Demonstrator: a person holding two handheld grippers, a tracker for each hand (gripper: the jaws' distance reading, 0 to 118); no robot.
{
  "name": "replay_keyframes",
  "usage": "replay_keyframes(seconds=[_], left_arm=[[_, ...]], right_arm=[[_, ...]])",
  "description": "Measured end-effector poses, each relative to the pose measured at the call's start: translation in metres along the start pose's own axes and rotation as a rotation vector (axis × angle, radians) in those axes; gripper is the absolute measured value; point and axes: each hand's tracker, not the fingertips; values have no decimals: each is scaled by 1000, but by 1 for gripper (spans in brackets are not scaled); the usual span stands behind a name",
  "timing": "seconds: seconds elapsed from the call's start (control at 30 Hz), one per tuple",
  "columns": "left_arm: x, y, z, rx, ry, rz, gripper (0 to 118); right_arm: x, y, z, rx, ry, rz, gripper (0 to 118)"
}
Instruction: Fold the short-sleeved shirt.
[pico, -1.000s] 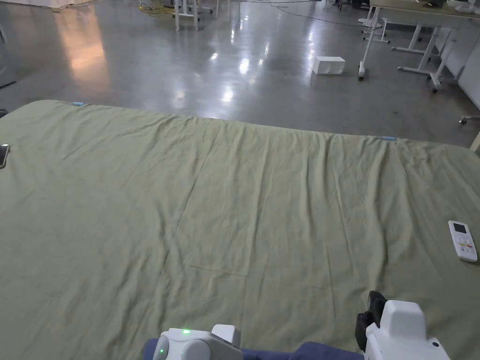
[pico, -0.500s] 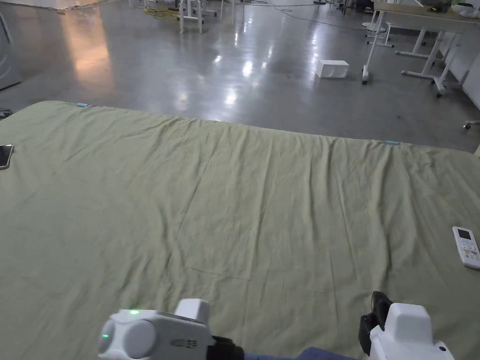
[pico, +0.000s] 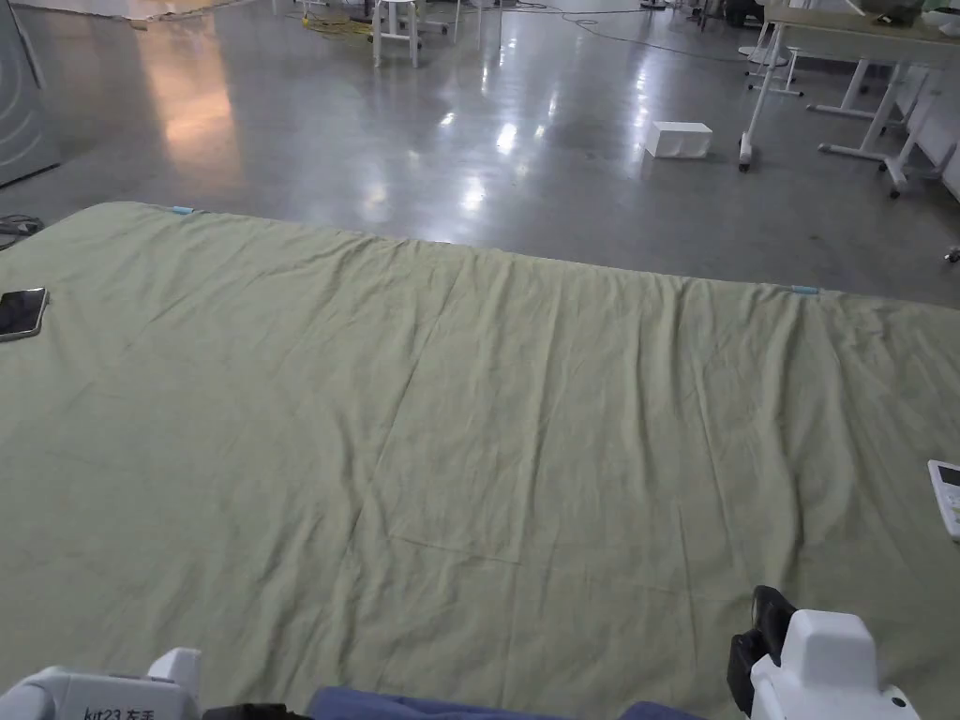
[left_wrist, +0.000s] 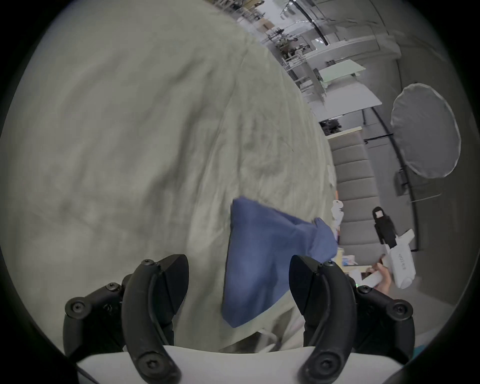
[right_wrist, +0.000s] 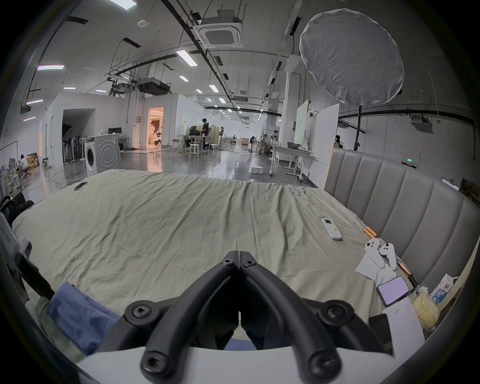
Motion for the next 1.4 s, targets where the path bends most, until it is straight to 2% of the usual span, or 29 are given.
replay_keyframes(seconds=[0.17,0.23,0.33,0.4,0.47,0.57,0.7,0.83,1.07,1.17,1.23,1.3,1.4], left_arm=[[-11,-6,-18,63,-217,20,82],[-8,-8,-30,22,-233,23,81],[-6,-10,-46,10,-253,-8,72],[-3,-9,-50,20,-219,-46,50],[-2,-10,-53,23,-144,-67,20],[0,-12,-50,24,-163,-61,14],[19,-12,-38,57,-137,-171,12],[41,-9,-13,77,-129,-182,11],[69,15,55,112,97,-313,11],[82,25,78,123,271,-357,11],[92,27,88,138,357,-387,11],[112,22,87,125,374,-377,11],[140,12,78,108,453,-445,11]], right_arm=[[-2,0,2,-4,-2,8,0],[-3,0,3,-6,-2,11,0],[-4,0,4,-7,-4,11,0],[-4,1,5,-6,-9,12,0],[-4,0,6,-6,-11,6,0],[-5,1,7,-4,-13,12,0],[-4,2,8,-1,-16,12,0],[-3,2,8,1,-15,16,0],[0,2,6,3,-13,19,0],[1,1,6,3,-9,17,0],[1,1,6,5,-6,15,0],[1,0,5,7,-4,11,0],[1,0,5,6,-2,2,0]])
